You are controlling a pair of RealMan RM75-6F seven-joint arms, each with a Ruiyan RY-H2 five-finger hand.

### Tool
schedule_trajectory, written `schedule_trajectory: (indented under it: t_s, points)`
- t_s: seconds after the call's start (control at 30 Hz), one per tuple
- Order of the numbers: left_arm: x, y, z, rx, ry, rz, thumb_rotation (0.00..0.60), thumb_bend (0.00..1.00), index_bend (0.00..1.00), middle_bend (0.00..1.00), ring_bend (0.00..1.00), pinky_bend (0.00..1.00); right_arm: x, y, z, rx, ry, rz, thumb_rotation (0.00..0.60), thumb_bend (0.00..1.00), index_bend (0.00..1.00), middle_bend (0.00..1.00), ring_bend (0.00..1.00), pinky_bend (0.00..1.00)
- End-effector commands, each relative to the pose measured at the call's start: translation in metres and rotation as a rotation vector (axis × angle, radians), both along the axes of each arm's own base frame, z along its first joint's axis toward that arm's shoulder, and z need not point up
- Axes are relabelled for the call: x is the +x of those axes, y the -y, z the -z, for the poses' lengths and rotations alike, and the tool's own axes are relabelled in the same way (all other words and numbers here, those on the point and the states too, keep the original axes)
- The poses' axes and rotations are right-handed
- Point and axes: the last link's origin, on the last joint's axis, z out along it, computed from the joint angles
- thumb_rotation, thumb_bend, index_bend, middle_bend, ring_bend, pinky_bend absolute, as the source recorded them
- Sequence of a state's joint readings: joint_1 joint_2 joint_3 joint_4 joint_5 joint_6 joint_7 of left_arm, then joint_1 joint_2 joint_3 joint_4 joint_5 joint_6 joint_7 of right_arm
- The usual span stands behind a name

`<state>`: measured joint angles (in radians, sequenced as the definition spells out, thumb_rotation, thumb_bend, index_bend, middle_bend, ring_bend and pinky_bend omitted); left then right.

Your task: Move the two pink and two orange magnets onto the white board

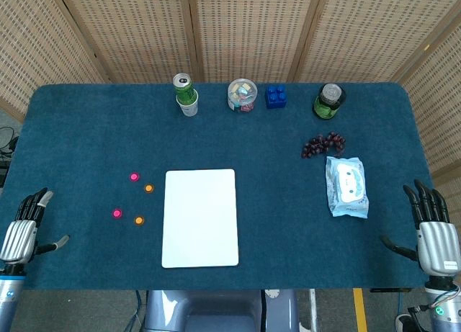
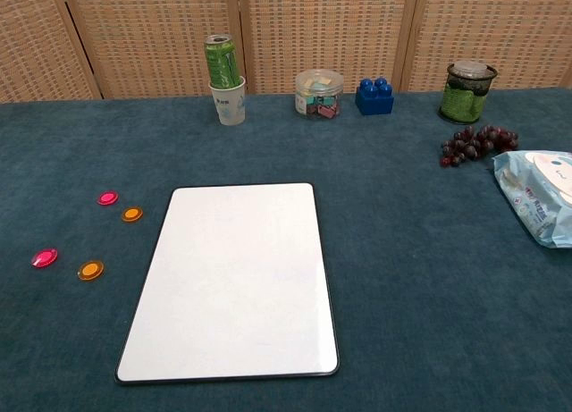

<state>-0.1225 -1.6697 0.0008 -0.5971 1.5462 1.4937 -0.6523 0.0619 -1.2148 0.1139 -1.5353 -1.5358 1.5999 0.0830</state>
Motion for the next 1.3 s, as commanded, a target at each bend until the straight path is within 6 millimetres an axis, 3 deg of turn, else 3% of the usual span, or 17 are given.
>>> schedule_trajectory:
  t_s: [0.03, 0.23, 0.33, 0.47, 0.6, 0.73, 0.87, 1.3]
  points:
    - [0.0, 0.0, 0.0, -0.002, 0.001, 0.002, 0.6, 0.01, 0.0, 0.0, 0.0, 0.0, 0.0, 0.0, 0.0, 0.0, 0.002, 0.0, 0.6, 0.05, 0.0, 0.0, 0.0, 0.0]
    - [0.003, -0.002, 0.001, -0.058, 0.093, -0.002, 0.6, 0.08, 0.01, 0.0, 0.0, 0.0, 0.0, -0.001, -0.001, -0.004, 0.022, 0.0, 0.6, 0.05, 0.0, 0.0, 0.0, 0.0]
    - [0.011, -0.008, -0.004, -0.07, 0.098, 0.026, 0.6, 0.08, 0.15, 0.0, 0.0, 0.0, 0.0, 0.0, 0.0, 0.004, 0.021, 0.001, 0.6, 0.05, 0.0, 0.0, 0.0, 0.0]
    - [0.031, -0.022, -0.008, -0.095, 0.065, 0.056, 0.6, 0.16, 0.34, 0.0, 0.0, 0.0, 0.0, 0.001, 0.0, 0.016, 0.024, 0.002, 0.6, 0.05, 0.0, 0.0, 0.0, 0.0]
    - [0.054, -0.037, -0.008, -0.162, 0.006, 0.047, 0.6, 0.23, 0.43, 0.0, 0.0, 0.0, -0.001, 0.002, 0.0, 0.023, 0.031, 0.006, 0.6, 0.05, 0.0, 0.0, 0.0, 0.0]
    - [0.077, -0.048, -0.004, -0.238, -0.044, 0.013, 0.6, 0.24, 0.44, 0.0, 0.0, 0.0, -0.001, 0.002, 0.0, 0.028, 0.038, 0.008, 0.6, 0.05, 0.0, 0.0, 0.0, 0.0]
    - [0.085, -0.055, 0.007, -0.25, -0.08, -0.011, 0.6, 0.24, 0.44, 0.0, 0.0, 0.0, -0.001, 0.002, 0.0, 0.037, 0.044, 0.009, 0.6, 0.05, 0.0, 0.0, 0.0, 0.0]
    - [0.071, -0.071, 0.041, -0.262, -0.181, -0.093, 0.6, 0.25, 0.44, 0.0, 0.0, 0.0, -0.002, 0.002, 0.0, 0.057, 0.054, 0.012, 0.6, 0.05, 0.0, 0.0, 0.0, 0.0]
